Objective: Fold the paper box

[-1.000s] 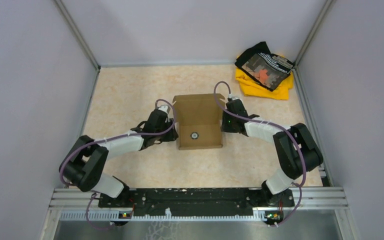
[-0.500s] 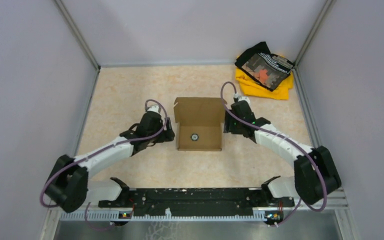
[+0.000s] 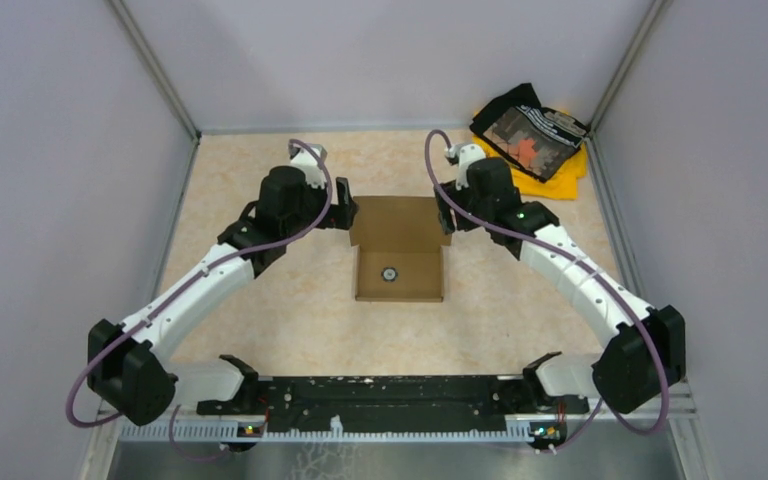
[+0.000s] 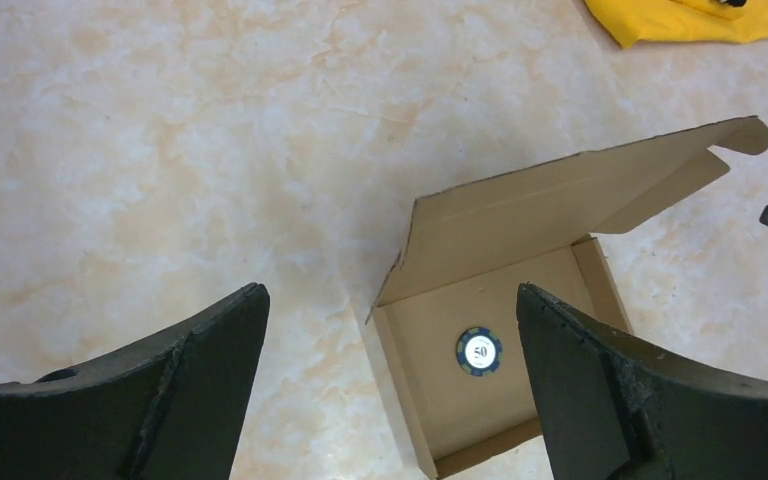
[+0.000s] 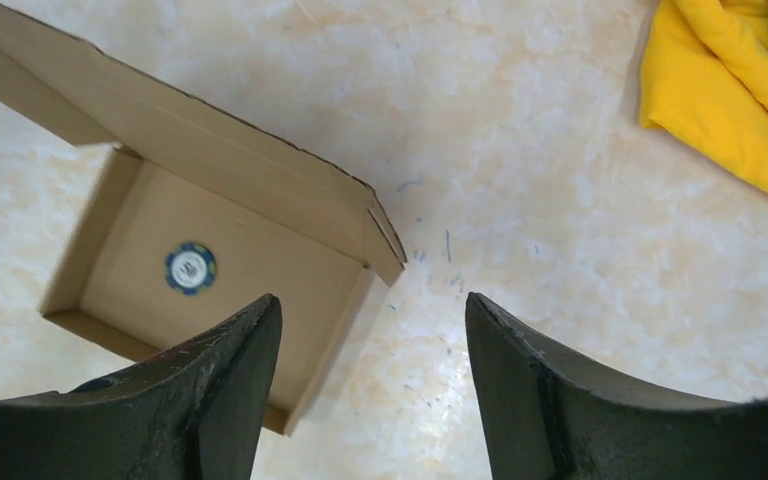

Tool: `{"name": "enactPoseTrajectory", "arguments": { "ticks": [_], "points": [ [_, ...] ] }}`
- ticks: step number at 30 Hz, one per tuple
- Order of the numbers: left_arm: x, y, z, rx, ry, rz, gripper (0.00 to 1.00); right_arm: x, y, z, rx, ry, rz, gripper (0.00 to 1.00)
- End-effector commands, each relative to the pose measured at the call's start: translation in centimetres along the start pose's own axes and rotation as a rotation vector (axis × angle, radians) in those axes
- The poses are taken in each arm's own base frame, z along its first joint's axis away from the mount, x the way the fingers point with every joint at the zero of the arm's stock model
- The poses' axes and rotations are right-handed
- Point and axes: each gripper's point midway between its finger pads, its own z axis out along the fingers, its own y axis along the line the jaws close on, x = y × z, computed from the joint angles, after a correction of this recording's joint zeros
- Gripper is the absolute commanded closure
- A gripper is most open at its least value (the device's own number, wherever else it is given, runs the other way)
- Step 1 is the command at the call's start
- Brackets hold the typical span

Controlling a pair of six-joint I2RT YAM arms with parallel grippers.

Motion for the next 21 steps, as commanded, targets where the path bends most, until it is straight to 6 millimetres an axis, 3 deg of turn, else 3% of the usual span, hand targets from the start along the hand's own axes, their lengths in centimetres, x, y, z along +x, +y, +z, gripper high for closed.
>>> {"name": "enactPoseTrajectory", "arguments": {
  "ticks": [1,6,11,21],
  "points": [
    [-1.4,-0.7,0.0,0.073,0.007,0.134,0.01,-1.1,-1.5,-0.9,0.043,0.020,-0.139,0.33],
    [-1.7,-0.2,-0.1,0.061,0.026,0.208,0.12,-2.5,-1.7,-1.8,-0.020,-0.053,-0.188,0.39],
    [-0.8,-0.2,0.0,0.075,0.082,0.242,0.15,-3.9,-2.7,-2.0,-0.079,-0.096,-0.183,0.44],
    [0.7,0.2,0.9,0.066,0.142,0.256,0.18,-3.5,-0.5,0.1,-0.258,-0.043,-0.209,0.48]
  ]
}}
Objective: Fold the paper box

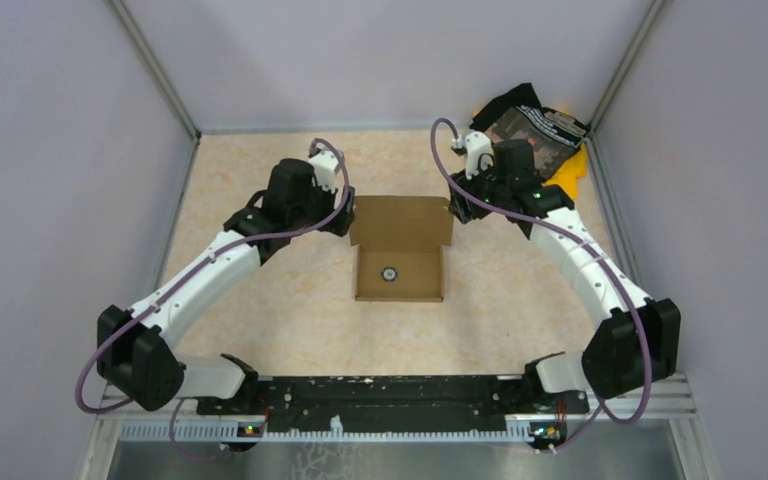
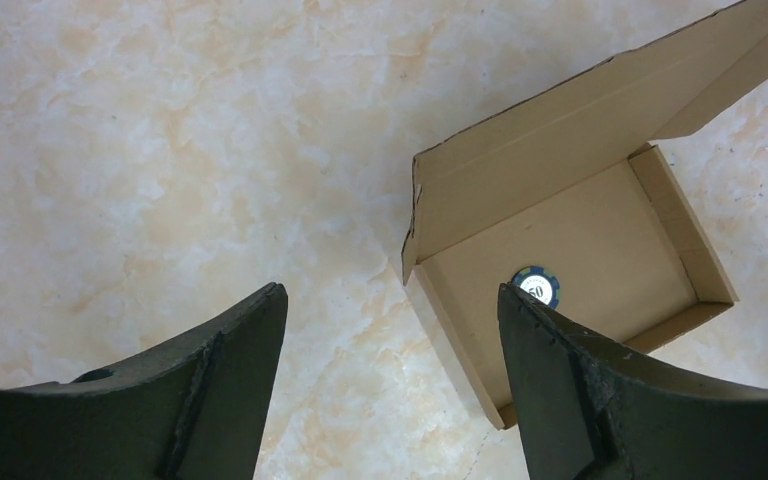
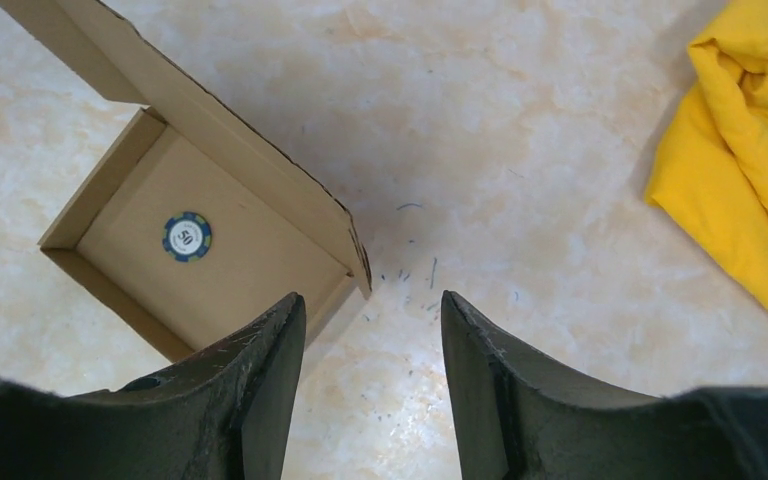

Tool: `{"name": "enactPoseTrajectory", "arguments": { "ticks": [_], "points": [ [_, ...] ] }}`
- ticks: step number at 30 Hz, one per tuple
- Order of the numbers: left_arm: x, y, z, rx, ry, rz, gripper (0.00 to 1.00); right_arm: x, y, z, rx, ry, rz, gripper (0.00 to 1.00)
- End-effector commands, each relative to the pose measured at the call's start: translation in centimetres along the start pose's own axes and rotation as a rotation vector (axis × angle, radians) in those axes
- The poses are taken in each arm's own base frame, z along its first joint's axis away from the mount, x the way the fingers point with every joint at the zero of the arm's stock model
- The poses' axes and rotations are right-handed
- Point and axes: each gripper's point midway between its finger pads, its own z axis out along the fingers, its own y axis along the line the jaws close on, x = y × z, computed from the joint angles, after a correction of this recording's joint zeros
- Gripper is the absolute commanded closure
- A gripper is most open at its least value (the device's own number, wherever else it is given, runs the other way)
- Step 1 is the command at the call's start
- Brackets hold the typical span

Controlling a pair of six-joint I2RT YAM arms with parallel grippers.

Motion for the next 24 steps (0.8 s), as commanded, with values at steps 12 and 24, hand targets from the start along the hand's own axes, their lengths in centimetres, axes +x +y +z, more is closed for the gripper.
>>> {"name": "enactPoseTrajectory", "arguments": {
  "ticks": [12,24],
  "points": [
    [-0.2,-0.2,0.6,0.026,0.016,0.044,0.28,-1.8,0.9,1.8,-0.102,-0.027,-0.046,0.61],
    [-0.1,-0.9,1.3,0.061,0.020,0.041,0.38,-1.4,0.9,2.4,-0.106,-0.013,-0.034,0.72]
  ]
}}
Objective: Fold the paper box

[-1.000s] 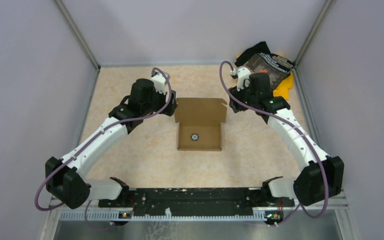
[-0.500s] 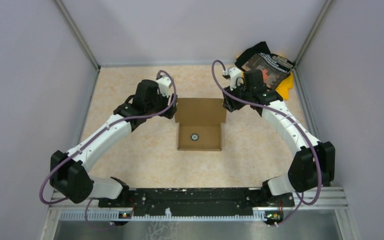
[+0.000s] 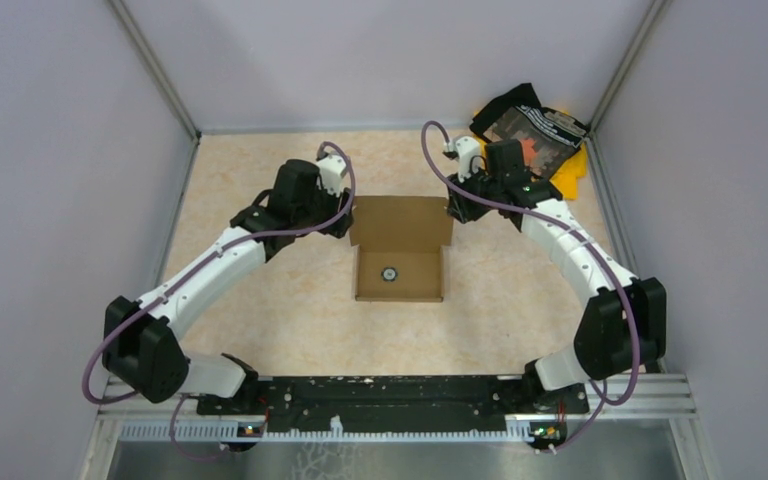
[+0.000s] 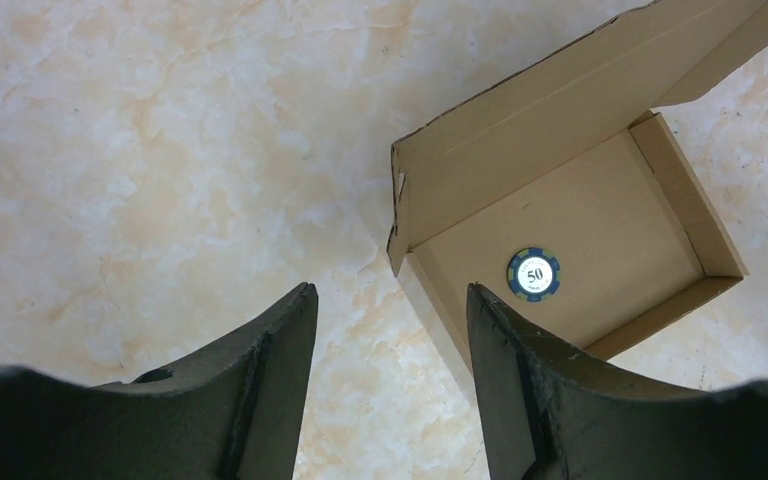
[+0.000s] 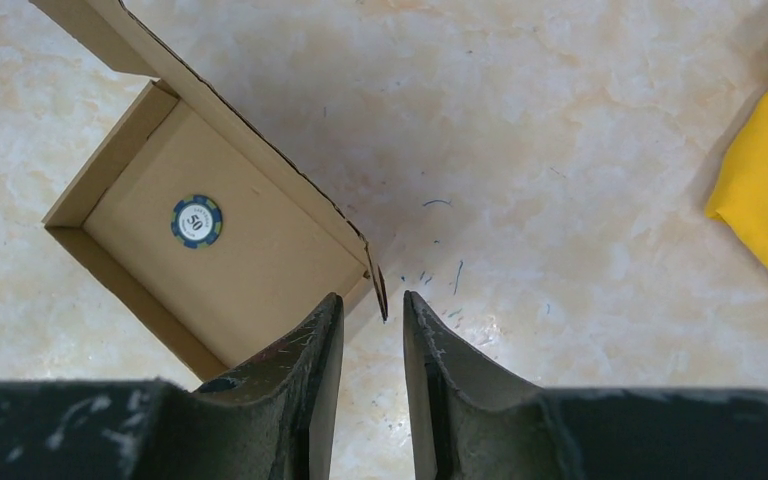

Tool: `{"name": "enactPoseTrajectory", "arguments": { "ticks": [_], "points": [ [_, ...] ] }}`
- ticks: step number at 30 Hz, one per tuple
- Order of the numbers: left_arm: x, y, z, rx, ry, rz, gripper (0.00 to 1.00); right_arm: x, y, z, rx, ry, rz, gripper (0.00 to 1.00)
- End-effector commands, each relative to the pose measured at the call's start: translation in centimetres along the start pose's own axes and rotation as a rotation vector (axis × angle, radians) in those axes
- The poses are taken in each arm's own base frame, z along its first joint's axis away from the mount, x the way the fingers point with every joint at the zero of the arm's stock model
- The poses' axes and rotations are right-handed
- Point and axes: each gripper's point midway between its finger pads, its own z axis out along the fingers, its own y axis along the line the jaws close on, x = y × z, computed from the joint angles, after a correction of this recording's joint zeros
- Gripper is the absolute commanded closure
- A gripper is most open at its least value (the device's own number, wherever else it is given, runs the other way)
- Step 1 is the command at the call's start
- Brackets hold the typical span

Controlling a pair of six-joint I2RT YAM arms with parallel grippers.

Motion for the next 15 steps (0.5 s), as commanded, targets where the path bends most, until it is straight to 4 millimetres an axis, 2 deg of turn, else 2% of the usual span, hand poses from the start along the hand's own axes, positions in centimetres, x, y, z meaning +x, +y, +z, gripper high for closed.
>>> {"name": "enactPoseTrajectory", "arguments": {
  "ticks": [1,15],
  "points": [
    [-1.68,-0.24,0.15,0.019,-0.040,0.012,0.38,-2.77,-0.14,-0.24,-0.006,-0.074,-0.030,0.72],
    [-1.54,-0.18,1.07,0.014,-0.032,0.012,0.43,-2.84,0.04,0.12,-0.017,-0.083,-0.022,0.77]
  ]
}}
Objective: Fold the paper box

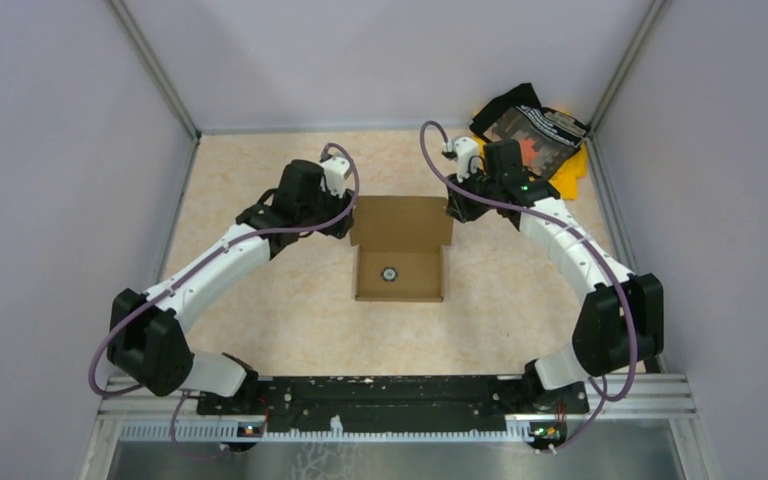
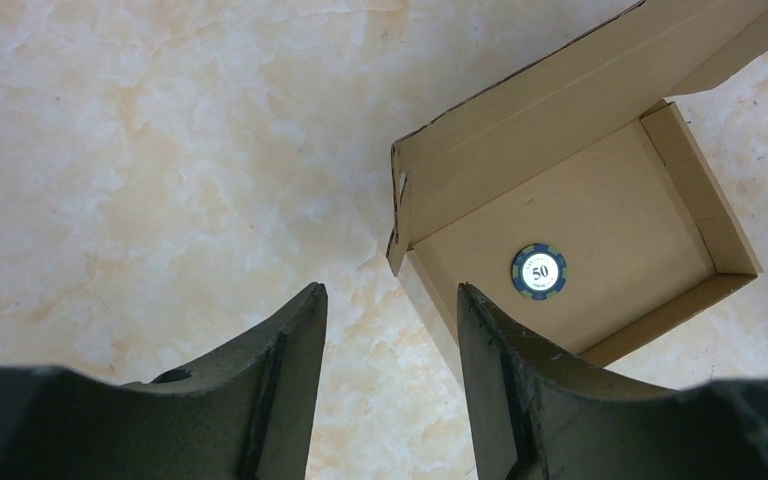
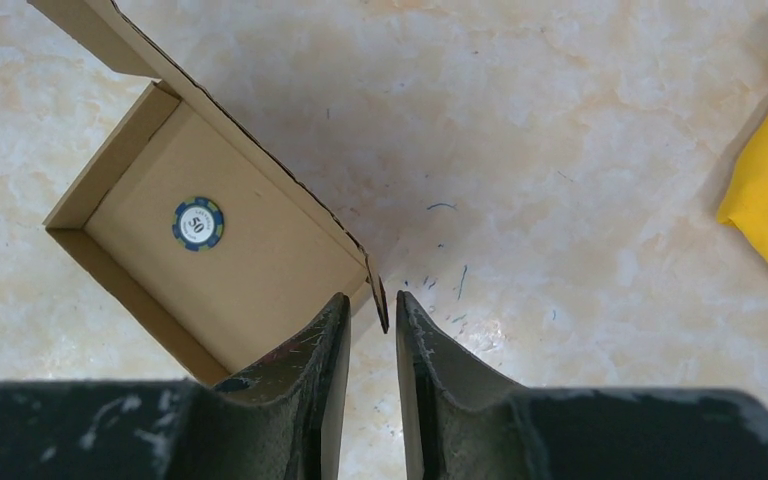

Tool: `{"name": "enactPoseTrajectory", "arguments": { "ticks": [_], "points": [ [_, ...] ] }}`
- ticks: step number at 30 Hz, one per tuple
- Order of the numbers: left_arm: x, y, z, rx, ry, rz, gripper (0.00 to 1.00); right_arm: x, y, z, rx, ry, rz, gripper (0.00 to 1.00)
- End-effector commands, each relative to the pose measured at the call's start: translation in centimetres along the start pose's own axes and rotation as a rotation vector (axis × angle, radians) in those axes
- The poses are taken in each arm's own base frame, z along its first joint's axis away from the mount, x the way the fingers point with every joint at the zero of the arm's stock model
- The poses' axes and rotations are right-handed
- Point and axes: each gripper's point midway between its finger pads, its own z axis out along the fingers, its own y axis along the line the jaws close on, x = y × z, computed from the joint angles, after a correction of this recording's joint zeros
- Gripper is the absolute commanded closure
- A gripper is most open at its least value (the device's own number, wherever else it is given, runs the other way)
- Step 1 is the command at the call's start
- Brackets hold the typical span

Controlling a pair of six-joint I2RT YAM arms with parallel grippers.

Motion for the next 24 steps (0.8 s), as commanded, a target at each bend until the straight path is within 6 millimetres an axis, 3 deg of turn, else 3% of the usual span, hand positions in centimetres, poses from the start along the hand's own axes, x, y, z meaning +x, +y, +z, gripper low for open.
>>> {"name": "enactPoseTrajectory", "arguments": {
  "ticks": [1,11,24],
  "points": [
    [-2.4,-0.1,0.2,0.008,-0.065,0.013,0.45,-2.9,0.1,-0.5,-0.008,-0.086,-0.029,0.77],
    [-4.1,-0.2,0.2,0.009,-0.165,0.040,0.52,-2.9,0.2,-0.3,-0.010,-0.092,-0.023,0.78],
    [-3.3,-0.6,1.1,0.025,-0.131,0.051,0.57,-3.0,0.1,-0.1,-0.006,-0.089,-0.021,0.81]
  ]
}}
